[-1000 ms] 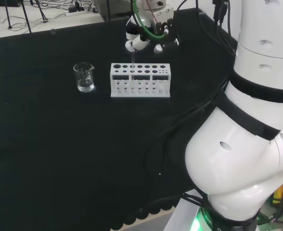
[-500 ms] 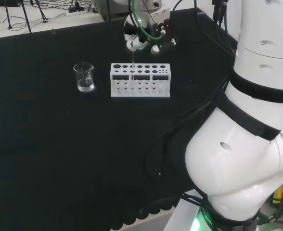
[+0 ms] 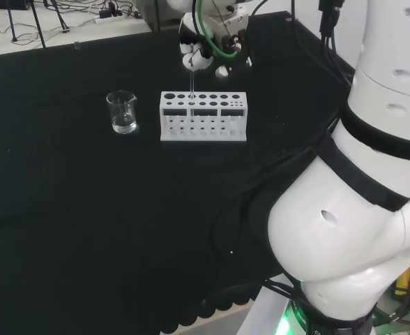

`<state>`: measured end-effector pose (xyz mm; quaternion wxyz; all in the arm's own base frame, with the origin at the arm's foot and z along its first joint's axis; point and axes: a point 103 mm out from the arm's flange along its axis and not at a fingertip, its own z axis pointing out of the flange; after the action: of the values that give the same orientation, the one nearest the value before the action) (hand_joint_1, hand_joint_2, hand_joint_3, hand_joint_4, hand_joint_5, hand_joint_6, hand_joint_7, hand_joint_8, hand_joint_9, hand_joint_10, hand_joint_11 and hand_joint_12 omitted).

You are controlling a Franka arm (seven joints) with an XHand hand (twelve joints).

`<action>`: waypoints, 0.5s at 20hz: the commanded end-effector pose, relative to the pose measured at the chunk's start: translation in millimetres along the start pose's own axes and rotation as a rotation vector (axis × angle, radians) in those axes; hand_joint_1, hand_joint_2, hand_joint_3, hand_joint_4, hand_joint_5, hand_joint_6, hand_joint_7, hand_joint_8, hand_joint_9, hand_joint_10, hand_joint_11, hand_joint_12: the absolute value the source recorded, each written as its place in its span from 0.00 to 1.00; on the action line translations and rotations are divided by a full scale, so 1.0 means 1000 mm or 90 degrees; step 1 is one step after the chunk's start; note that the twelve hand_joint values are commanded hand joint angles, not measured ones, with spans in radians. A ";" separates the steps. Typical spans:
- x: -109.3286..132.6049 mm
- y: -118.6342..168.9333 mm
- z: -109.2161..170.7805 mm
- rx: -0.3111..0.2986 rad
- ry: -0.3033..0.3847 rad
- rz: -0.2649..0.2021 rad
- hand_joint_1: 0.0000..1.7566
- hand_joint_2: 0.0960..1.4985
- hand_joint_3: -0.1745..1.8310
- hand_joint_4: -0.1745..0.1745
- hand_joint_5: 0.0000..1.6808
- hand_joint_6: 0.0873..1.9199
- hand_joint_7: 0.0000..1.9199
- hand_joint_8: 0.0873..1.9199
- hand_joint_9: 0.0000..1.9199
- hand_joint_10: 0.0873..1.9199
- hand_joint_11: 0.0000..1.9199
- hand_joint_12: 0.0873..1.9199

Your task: Take the glass rod from the white test tube rack.

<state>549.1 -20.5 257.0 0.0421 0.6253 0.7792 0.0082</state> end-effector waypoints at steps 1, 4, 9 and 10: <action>0.001 -0.011 -0.065 -0.054 -0.009 0.017 0.70 0.28 0.56 0.00 0.78 0.35 0.83 0.43 0.93 0.40 0.81 0.45; 0.003 -0.015 -0.094 -0.054 -0.012 0.019 0.74 0.37 0.47 0.00 0.74 0.25 0.68 0.52 0.92 0.40 0.80 0.47; 0.007 -0.020 -0.129 -0.058 -0.013 0.018 0.71 0.25 0.57 0.00 0.82 0.28 0.83 0.42 0.94 0.37 0.82 0.47; 0.008 -0.021 -0.134 -0.060 -0.016 0.017 0.71 0.24 0.58 0.00 0.83 0.28 0.85 0.41 0.94 0.37 0.82 0.46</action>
<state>530.1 -17.1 346.0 0.0756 0.6317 0.7706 0.0380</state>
